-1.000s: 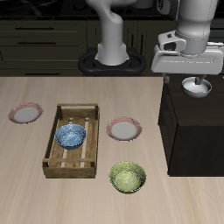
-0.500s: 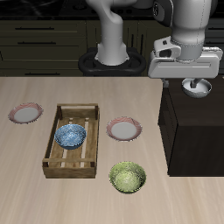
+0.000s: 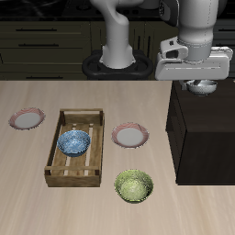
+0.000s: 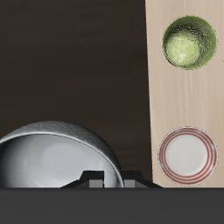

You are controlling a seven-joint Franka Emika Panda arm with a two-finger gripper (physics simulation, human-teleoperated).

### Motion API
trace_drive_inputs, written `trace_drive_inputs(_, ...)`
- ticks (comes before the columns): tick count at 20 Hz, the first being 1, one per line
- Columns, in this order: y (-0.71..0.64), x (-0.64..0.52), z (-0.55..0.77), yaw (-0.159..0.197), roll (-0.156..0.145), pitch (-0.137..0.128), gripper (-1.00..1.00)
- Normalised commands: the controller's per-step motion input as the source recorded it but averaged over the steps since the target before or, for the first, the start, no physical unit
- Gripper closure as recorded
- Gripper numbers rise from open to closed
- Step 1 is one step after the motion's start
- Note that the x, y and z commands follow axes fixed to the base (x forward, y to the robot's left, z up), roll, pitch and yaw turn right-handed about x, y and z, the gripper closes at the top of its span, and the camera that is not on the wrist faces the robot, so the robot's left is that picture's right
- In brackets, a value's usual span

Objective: Place the white bowl on the off-center plate

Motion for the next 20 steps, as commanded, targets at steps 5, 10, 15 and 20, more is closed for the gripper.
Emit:
trace_drive_inputs(5,-0.03,-0.07,0.08,-0.006,0.008,-0.019,1.0)
trace_drive_inputs(10,-0.08,-0.2,0.21,-0.013,0.022,-0.038,1.0)
trace_drive_inputs(15,-0.22,-0.28,0.22,0.008,0.029,-0.046,1.0)
trace_drive_inputs(20,-0.15,-0.31,0.04,0.021,0.028,-0.012,1.0)
